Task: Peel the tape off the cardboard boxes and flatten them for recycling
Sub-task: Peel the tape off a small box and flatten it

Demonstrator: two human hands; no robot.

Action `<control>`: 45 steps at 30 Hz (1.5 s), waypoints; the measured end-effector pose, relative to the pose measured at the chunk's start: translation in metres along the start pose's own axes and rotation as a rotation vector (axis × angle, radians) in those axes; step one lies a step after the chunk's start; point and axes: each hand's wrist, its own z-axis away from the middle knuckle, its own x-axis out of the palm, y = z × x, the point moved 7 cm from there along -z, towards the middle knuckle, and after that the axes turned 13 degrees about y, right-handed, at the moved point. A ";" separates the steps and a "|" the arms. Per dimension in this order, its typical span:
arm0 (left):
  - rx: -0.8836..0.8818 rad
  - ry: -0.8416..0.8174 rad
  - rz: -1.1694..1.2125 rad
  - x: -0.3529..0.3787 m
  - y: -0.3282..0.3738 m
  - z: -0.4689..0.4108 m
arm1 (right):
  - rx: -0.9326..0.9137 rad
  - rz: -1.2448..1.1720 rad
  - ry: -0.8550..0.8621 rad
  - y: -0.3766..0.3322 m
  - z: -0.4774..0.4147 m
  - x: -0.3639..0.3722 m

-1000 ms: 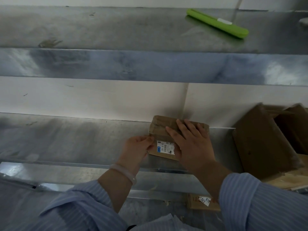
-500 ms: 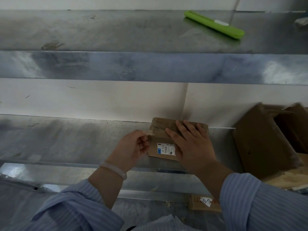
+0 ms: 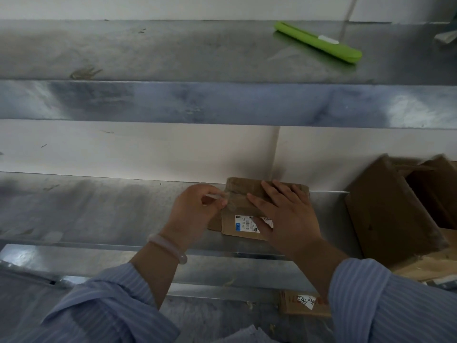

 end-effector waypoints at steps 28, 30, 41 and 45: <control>0.255 -0.153 -0.118 0.000 0.018 -0.019 | -0.047 -0.069 0.093 -0.001 0.001 0.001; 0.289 -0.146 -0.195 0.001 0.020 -0.019 | -0.035 -0.096 0.108 -0.001 0.000 -0.001; 0.274 -0.038 -0.270 0.007 0.017 -0.025 | -0.008 -0.121 0.101 -0.001 -0.002 -0.005; -0.033 0.080 -0.007 0.002 -0.007 -0.027 | -0.032 -0.126 0.086 -0.003 -0.001 -0.004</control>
